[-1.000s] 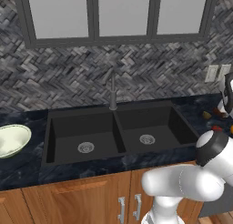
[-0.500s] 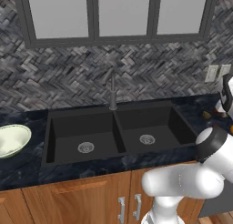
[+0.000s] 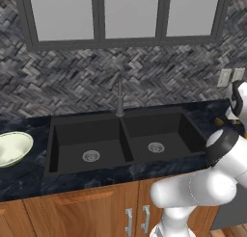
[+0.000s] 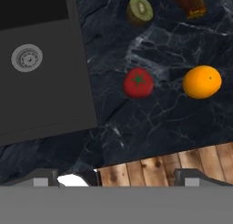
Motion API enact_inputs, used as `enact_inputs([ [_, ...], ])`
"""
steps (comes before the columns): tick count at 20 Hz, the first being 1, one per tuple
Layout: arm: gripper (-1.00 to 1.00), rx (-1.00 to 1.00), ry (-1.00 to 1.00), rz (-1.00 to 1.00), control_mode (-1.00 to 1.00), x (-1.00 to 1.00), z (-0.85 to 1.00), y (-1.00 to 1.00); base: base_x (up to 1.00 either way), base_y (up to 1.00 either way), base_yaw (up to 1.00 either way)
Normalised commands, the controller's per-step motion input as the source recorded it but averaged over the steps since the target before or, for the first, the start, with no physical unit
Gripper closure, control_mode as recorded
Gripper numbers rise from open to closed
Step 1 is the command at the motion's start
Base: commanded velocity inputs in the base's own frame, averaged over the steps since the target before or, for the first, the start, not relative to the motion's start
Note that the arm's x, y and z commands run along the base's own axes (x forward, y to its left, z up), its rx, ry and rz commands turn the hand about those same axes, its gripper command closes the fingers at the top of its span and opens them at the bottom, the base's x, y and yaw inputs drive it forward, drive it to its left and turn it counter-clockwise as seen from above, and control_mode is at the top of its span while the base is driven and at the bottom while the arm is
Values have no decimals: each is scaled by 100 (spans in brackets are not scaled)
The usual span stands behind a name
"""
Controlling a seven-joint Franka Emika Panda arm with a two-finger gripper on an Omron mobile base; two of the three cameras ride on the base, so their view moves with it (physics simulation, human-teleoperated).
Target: There is a mixed pile of frozen fruits and vegetables on the counter. Locate all the frozen vegetables and place the items in a bowl on the counter. Take all the frozen fruits and defrost them in a running sink.
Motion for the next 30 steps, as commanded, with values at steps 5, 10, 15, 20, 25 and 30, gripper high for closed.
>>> enact_inputs([
  [5, -100, 0, 0, 0, -100, 14, -15, -14, 0, 0, 0],
  [10, -100, 0, 0, 0, -100, 21, -18, -9, 0, 0, 0],
  [15, -100, 0, 0, 1, -100, 15, -17, -9, 0, 0, 0],
  [20, -100, 0, 0, 0, -100, 10, -18, -7, 0, 0, 0],
  [25, -100, 0, 0, 0, -100, 7, -19, -6, 0, 0, 0],
  [30, -100, 0, 0, 1, -100, 1, -17, -5, 0, 0, 0],
])
